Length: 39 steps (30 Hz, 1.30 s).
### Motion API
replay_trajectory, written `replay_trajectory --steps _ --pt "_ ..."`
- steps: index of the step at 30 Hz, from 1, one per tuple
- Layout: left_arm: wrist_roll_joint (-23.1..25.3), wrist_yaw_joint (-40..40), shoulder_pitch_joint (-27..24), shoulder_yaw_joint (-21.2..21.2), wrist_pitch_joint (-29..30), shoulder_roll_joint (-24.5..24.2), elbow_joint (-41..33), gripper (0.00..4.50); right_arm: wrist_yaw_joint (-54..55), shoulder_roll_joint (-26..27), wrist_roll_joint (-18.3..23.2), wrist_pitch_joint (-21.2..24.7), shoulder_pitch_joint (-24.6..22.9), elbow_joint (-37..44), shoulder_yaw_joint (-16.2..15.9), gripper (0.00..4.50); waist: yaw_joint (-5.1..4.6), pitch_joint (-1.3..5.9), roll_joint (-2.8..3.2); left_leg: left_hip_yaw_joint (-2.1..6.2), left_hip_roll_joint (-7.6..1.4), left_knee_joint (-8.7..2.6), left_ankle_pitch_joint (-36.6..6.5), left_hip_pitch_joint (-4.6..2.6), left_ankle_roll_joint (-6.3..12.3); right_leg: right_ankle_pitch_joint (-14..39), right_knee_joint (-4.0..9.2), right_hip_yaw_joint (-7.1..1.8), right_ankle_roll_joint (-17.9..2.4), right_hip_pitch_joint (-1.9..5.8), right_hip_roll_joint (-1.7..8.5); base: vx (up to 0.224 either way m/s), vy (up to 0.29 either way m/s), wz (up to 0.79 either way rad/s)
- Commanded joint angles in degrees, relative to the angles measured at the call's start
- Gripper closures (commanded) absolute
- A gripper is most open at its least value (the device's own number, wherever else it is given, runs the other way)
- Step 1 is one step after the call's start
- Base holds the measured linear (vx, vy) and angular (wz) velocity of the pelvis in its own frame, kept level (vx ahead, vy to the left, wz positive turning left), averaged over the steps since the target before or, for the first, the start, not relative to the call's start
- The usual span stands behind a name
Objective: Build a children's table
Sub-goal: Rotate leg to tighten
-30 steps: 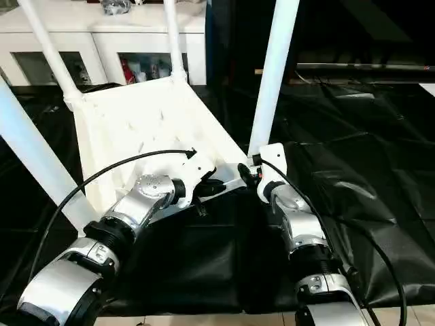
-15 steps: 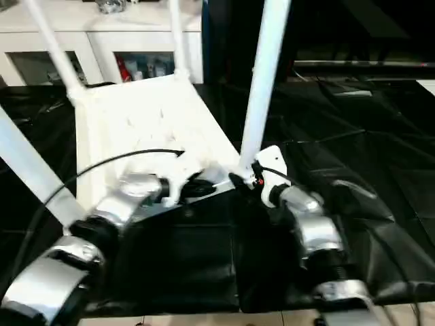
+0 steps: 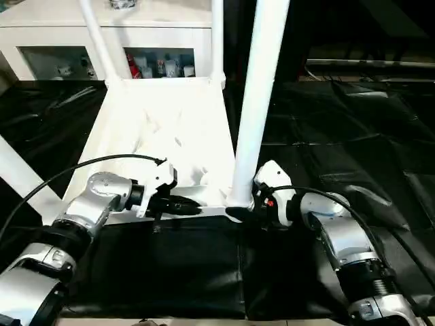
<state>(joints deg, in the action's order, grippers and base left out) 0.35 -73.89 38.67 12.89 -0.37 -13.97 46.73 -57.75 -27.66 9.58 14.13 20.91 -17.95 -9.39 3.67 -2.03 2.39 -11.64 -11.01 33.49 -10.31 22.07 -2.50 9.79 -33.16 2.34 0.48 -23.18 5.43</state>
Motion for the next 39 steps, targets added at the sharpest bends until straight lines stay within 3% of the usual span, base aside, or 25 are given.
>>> replay_trajectory --steps 1,13,17,19,21,22,23,24,25,26,29,30,33,35,39 --pt "-3.44 -2.07 -0.84 -1.17 0.41 0.93 -1.81 4.50 -0.58 0.14 0.58 0.68 -0.05 1.16 -0.52 0.88 0.27 3.26 -1.23 0.74 -2.26 -3.77 -11.11 -1.15 4.71 10.37 3.04 -1.34 -14.76 2.59 2.68 0.000 0.000 0.00" --pt "-3.51 -2.56 -1.76 -0.91 1.53 0.69 -3.18 4.50 -0.83 0.86 0.67 0.97 -0.43 0.60 -0.47 1.62 0.21 3.38 -1.23 0.75 -2.21 -3.60 -9.57 -1.07 5.14 8.60 2.79 -1.32 -14.91 2.65 2.62 0.000 0.000 0.00" --pt "0.28 3.46 -1.29 0.34 0.17 0.98 -1.05 4.50 4.79 2.97 -0.92 0.47 -0.21 -1.91 0.63 1.74 -0.06 3.26 -1.24 0.77 -2.11 -3.68 -10.28 -1.04 4.84 10.03 2.98 -1.27 -14.60 2.61 2.60 0.000 0.000 0.00" --pt "2.72 9.22 -0.43 0.73 -0.89 1.76 1.43 4.50 9.44 4.63 -2.30 0.30 0.33 -4.15 1.35 1.74 -0.36 3.01 -1.22 0.82 -2.00 -3.83 -12.49 -1.10 3.83 13.72 3.52 -1.32 -13.84 2.35 2.67 0.000 0.000 0.00" --pt "4.60 19.45 1.14 -0.19 -1.71 4.46 5.23 4.50 20.18 8.90 -4.20 0.59 1.18 -7.92 3.48 1.74 -1.03 2.72 -1.16 1.01 -1.77 -4.22 -16.77 -1.57 0.94 20.91 4.34 -1.29 -11.85 1.90 2.58 0.000 0.000 0.00" --pt "4.92 24.30 1.89 -0.61 -0.29 6.80 5.94 4.50 29.47 12.94 -4.37 1.03 1.66 -10.08 6.18 1.74 -1.15 2.72 -1.24 1.17 -1.69 -4.36 -17.67 -1.56 0.36 22.80 4.49 -1.20 -11.01 2.03 2.64 -0.057 0.003 -0.02" --pt "4.91 27.69 2.46 -1.01 1.27 8.73 6.35 4.50 36.78 16.06 -4.35 1.40 2.02 -11.71 8.45 1.74 -1.49 2.73 -1.16 1.29 -1.79 -4.54 -18.60 -1.86 -0.80 24.19 4.67 -1.31 -10.33 1.63 2.64 -0.057 0.003 -0.02" --pt "4.87 28.72 2.67 -1.12 1.65 9.47 6.51 4.50 38.55 17.02 -4.20 1.71 2.14 -12.20 8.98 1.75 -1.79 2.66 -1.21 1.56 -1.64 -4.67 -19.65 -1.72 -1.36 26.02 4.84 -1.14 -9.41 1.76 2.70 0.000 0.000 0.00" --pt "4.84 29.43 2.81 -1.19 1.92 9.99 6.63 4.50 39.78 17.69 -4.09 1.93 2.22 -12.54 9.35 1.75 -1.90 2.65 -1.40 1.55 -1.56 -4.70 -19.99 -1.67 -1.19 26.66 5.05 -1.09 -8.87 1.84 2.61 0.000 0.000 0.00" --pt "4.82 30.96 3.15 -1.29 2.09 10.97 6.95 4.50 41.50 18.75 -4.12 1.97 2.40 -13.10 9.59 1.75 -1.88 2.54 -1.30 1.51 -1.58 -4.67 -21.33 -2.02 -0.76 27.98 5.46 -1.14 -8.14 1.43 2.57 0.000 0.000 0.00" --pt "5.08 33.36 4.14 -0.73 1.90 14.22 8.01 4.50 44.63 21.55 -5.17 0.67 3.51 -15.19 8.73 1.75 -2.07 2.46 -1.12 1.64 -1.42 -4.72 -23.28 -2.11 -0.86 30.00 5.87 -1.06 -7.11 1.21 2.59 0.000 0.000 0.00" --pt "5.16 33.55 4.33 -0.68 1.54 14.64 8.36 4.50 44.52 21.83 -5.29 0.06 3.82 -15.46 8.65 1.75 -1.94 2.52 -0.80 1.76 -1.46 -4.80 -23.42 -2.19 -0.83 29.61 5.88 -1.09 -6.85 1.30 2.59 0.000 0.000 0.00" --pt "5.53 32.71 5.07 -0.21 -0.16 15.75 9.82 4.50 42.87 22.76 -5.06 -2.73 5.47 -16.00 9.18 1.75 -2.06 2.64 -1.02 1.73 -1.45 -4.88 -22.83 -1.79 -0.28 26.69 5.63 -1.15 -7.38 1.57 2.53 0.000 0.000 0.00" --pt "5.34 31.60 4.85 -0.18 -0.40 15.01 9.46 4.50 41.60 22.36 -4.41 -3.75 5.43 -15.02 9.71 1.06 -1.94 2.76 -1.10 1.58 -1.50 -4.82 -21.53 -1.66 0.32 24.35 5.38 -1.30 -8.11 1.70 2.55 0.000 0.000 0.00" --pt "4.83 28.07 4.39 -0.44 -2.31 12.65 9.16 4.50 37.04 19.74 -3.30 -3.86 5.29 -13.08 9.04 0.78 -1.66 2.95 -1.22 1.39 -1.55 -4.66 -18.47 -1.41 1.58 20.20 4.88 -1.34 -9.70 2.14 2.61 0.000 0.000 0.00"
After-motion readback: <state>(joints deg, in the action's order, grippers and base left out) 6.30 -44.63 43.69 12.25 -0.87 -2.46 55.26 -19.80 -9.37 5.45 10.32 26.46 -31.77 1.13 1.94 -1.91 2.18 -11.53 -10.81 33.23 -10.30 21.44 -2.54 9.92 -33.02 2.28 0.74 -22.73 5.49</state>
